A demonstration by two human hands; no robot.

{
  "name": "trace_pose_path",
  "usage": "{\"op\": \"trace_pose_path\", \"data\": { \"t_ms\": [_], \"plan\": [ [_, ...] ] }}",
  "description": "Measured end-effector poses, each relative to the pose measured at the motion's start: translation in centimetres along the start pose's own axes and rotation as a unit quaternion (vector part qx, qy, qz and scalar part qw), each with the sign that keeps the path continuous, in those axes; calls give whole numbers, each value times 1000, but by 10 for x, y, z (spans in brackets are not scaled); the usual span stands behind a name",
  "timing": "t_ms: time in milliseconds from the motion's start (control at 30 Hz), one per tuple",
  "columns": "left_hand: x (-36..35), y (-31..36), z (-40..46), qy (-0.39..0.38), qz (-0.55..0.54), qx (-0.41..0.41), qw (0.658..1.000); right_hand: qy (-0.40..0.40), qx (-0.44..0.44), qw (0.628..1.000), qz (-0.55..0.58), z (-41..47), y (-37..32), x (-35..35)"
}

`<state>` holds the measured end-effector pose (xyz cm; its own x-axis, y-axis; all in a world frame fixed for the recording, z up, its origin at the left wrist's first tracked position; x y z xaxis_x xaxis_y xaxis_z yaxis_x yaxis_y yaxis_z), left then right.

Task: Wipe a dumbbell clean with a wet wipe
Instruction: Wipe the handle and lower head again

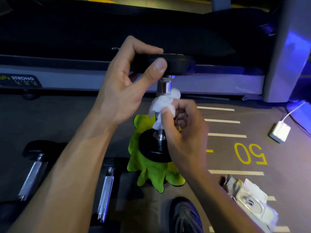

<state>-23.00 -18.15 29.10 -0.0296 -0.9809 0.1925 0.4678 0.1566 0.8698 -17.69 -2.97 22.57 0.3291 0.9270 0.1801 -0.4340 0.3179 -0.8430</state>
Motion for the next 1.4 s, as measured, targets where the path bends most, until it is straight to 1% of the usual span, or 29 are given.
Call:
{"op": "trace_pose_path", "data": {
  "t_ms": [33,167,333,433,533,633,667,700,767,800,867,933,1000,1100,1200,1267,1300,1333,1400],
  "plan": [
    [1,-1,0,1,2,1,1000,-2,-3,1000,8,0,0,0],
    [-5,1,-1,-18,12,0,1000,64,6,998,24,33,-11,0],
    [-2,0,-1,-6,-2,-2,1000,60,-68,994,65,24,0,-2],
    [-3,0,0,-9,-1,-4,1000,85,-100,987,97,44,8,-3],
    [-3,2,-2,-14,-9,-5,1000,82,-81,991,72,37,6,-7],
    [0,1,-3,-3,-5,-4,1000,36,-38,998,46,19,-8,-11],
    [1,1,-3,-1,-3,-4,1000,32,-27,999,27,22,-8,-8],
    [0,1,-3,-1,-5,-4,1000,49,-29,998,24,28,-5,-3],
    [-1,1,-5,-9,-13,-2,1000,109,-53,990,66,47,9,12],
    [-2,2,-6,-13,-15,-2,1000,127,-71,984,100,53,13,17],
    [-4,5,-8,-15,-15,-5,1000,118,-97,974,167,55,18,11],
    [-4,5,-8,-12,-10,-5,1000,94,-107,974,177,50,16,1],
    [-3,4,-8,-10,0,-5,1000,98,-102,975,172,41,11,-3],
    [-2,6,-8,-6,-1,-7,1000,118,-78,976,167,32,-2,2],
    [-3,6,-8,-6,-6,-7,1000,127,-16,983,131,23,-17,8],
    [-3,5,-7,-4,-5,-7,1000,122,54,988,77,19,-30,9],
    [-3,5,-6,-5,-4,-8,1000,107,90,989,39,19,-36,6],
    [-4,6,-6,-7,-3,-9,1000,92,114,989,3,18,-39,4],
    [-6,7,-5,-11,2,-11,1000,91,141,985,-49,20,-37,4]
  ]
}}
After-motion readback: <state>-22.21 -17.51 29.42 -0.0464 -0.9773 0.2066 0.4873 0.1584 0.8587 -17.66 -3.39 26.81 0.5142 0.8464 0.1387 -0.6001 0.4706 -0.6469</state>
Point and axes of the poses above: each hand's wrist, its own z-axis towards the middle knuckle, its own x-axis out of the back of the hand, y = z × x, the point moved 7 cm from there along z, towards the middle knuckle, and after that the axes turned 9 degrees about x, right-handed, at the moved point
